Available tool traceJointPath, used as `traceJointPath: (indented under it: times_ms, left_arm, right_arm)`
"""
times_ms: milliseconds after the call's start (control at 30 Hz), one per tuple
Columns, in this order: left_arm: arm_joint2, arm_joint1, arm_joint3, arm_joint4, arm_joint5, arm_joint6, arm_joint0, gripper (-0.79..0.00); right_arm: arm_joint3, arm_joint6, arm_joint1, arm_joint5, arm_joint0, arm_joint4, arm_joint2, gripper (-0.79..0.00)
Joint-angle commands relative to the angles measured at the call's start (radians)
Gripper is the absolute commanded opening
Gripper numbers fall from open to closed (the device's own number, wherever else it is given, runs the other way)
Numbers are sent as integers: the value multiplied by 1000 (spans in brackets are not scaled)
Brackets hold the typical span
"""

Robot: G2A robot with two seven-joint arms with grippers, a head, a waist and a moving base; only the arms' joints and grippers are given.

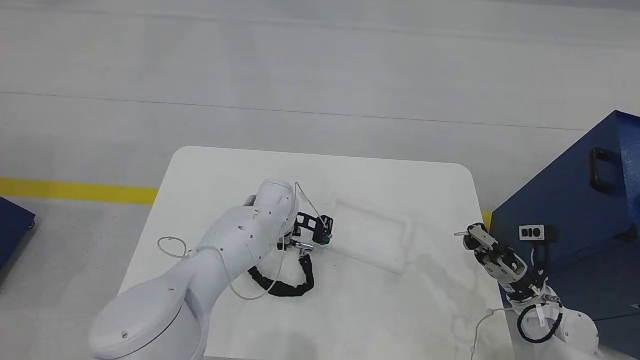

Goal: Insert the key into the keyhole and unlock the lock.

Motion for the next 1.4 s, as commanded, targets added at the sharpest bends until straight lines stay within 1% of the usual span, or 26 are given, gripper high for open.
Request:
traceJointPath:
  times_ms: [0,67,100,133,167,233,400,500,667,767,900,1067,1233,1367]
  left_arm:
    - [3,-5,9,8,-4,7,1,-606]
    - [6,-10,18,16,-6,13,0,-625]
    - [6,-13,23,18,-5,17,0,-656]
    - [7,-15,28,20,-5,21,0,-668]
    - [8,-18,33,23,-5,24,0,-699]
    - [8,-23,43,28,-2,30,-1,-785]
    - [10,-35,71,38,4,42,-2,-785]
    - [6,-40,87,38,24,58,-4,-785]
    - [-4,-33,102,45,66,129,-13,-785]
    - [-11,-18,102,53,97,209,-12,-785]
    - [-16,12,99,82,147,316,-5,-785]
    - [-32,50,81,97,208,367,7,-785]
    - [-55,95,8,121,287,384,24,-785]
    - [-83,145,-88,140,335,390,52,-785]
  right_arm:
    - [0,0,0,0,0,0,0,-785]
    - [0,0,0,0,0,0,0,-785]
    - [0,0,0,0,0,0,0,-785]
    - [0,0,0,0,0,0,0,-785]
    - [0,0,0,0,0,0,0,-785]
    - [0,0,0,0,0,0,0,-785]
    - [0,0,0,0,0,0,0,-785]
    - [0,0,0,0,0,0,0,-785]
    - [0,0,0,0,0,0,0,-785]
    - [0,0,0,0,0,0,0,-785]
    - [0,0,0,0,0,0,0,-785]
    - [0,0,0,0,0,0,0,-785]
    - [0,0,0,0,0,0,0,-785]
    - [0,0,0,0,0,0,0,-785]
